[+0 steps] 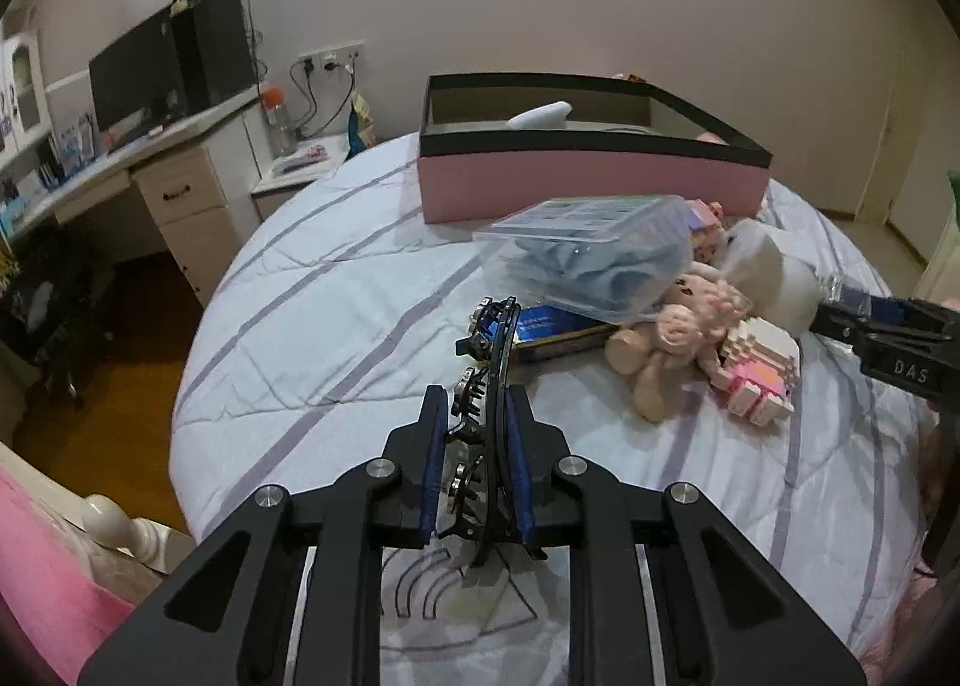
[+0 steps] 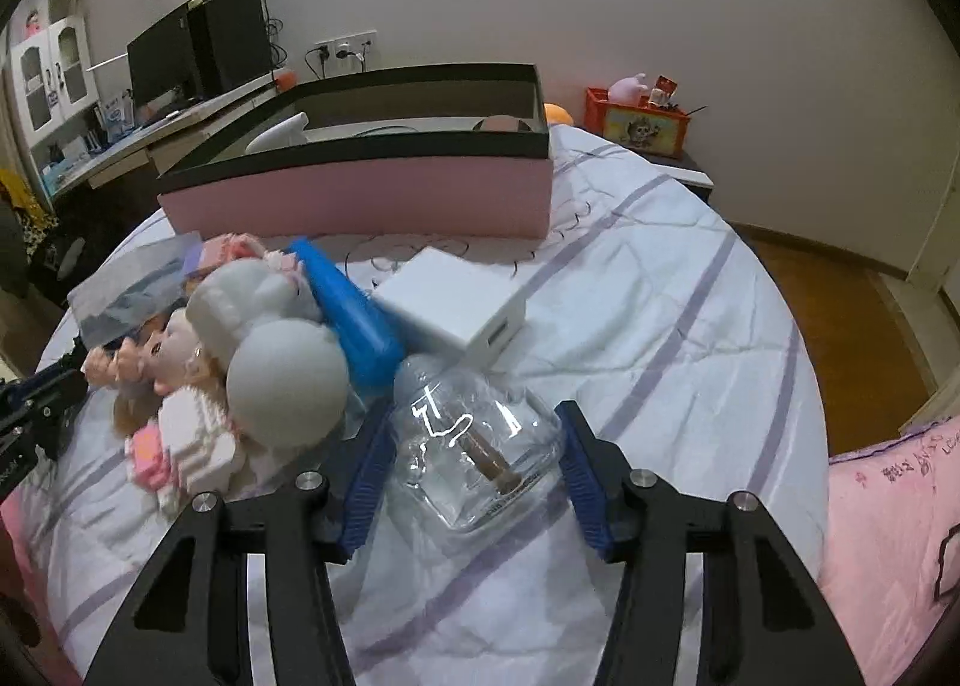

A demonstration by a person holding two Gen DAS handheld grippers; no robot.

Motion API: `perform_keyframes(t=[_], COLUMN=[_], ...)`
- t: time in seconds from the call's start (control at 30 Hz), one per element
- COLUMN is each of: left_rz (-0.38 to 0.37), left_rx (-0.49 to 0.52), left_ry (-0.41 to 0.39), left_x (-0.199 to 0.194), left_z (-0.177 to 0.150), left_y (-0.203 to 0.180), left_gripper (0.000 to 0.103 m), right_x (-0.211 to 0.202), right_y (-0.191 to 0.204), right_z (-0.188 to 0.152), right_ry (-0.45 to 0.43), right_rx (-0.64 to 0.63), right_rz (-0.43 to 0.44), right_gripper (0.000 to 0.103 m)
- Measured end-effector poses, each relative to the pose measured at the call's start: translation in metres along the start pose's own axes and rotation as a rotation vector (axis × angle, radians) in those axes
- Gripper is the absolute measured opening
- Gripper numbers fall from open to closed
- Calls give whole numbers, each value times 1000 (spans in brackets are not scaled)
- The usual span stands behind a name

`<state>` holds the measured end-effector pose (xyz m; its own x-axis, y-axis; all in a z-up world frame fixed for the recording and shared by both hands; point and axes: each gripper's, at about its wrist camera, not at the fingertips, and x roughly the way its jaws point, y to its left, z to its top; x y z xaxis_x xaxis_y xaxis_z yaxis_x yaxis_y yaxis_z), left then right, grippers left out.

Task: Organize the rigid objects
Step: 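Grasp the black comb with the left tool while the right tool grasps the glass jar, then lift the comb and glass jar and carry them toward the pink box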

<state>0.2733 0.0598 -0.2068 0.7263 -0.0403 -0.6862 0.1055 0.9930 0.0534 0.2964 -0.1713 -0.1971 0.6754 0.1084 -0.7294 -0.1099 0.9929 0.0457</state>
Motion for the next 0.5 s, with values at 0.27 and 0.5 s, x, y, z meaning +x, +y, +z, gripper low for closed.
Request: perform_keyframes(t=[0.27, 0.5], left_rz=[-52, -85], left_rx=[-30, -17], left_ry=[-25, -77], left_x=[-25, -52], left_z=[-10, -5], left_y=[2, -15], left_gripper=[19, 19], right_x=[-32, -51], right_y=[-10, 2], right_z=[-22, -34], right_ry=[-85, -119], right_rx=[93, 97], right_rz=[26, 57], right_gripper=[55, 55])
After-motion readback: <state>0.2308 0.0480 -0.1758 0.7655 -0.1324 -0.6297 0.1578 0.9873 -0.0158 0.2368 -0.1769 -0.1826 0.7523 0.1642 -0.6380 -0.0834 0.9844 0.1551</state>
